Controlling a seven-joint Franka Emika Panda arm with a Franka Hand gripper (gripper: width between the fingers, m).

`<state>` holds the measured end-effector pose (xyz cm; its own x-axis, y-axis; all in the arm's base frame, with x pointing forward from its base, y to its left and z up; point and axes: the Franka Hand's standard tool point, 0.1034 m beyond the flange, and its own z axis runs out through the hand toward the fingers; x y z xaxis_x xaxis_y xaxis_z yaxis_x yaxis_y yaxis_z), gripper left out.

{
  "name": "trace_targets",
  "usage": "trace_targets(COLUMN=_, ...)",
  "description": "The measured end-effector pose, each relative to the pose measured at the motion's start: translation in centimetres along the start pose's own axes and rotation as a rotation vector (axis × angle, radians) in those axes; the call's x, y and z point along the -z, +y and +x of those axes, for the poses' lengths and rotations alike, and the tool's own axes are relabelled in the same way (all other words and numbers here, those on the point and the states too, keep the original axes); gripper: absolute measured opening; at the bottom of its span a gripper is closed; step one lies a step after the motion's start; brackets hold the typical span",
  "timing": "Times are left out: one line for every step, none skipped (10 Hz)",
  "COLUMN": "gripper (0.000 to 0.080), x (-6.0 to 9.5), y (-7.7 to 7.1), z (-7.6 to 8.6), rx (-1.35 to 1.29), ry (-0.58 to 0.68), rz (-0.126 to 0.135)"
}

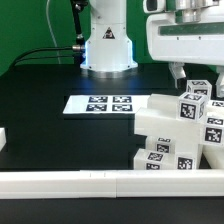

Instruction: Assemble chair

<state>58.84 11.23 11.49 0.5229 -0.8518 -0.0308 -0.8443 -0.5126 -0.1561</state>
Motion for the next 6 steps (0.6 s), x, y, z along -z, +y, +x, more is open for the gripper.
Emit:
trace_targets(gripper=0.0649, x=0.11, y=0.18, z=-0.3, rx=0.174, ry=-0.009, rz=-0.04)
trace_targets(gripper=0.0649, x=0.35, y=-0.15, z=-0.21, rx=0.455, ry=0.003, rz=-0.083)
trace_targets(gripper=0.0649, x=0.12, y=-0.06, z=0.04, rx=0.622, ry=-0.001, rz=-0.093)
trace_targets(gripper=0.0649, x=-0.18, y=0.26, z=0.26, rx=0.698, ry=-0.005, rz=-0.099)
trace_targets(gripper=0.0649, x=-0.39, y=0.31, z=0.1, rx=0.72, ry=0.0, rz=-0.099)
trace_targets(gripper=0.0524, x=-0.36, y=0.3, z=0.19, rx=0.7, ry=0.001, rz=-0.097)
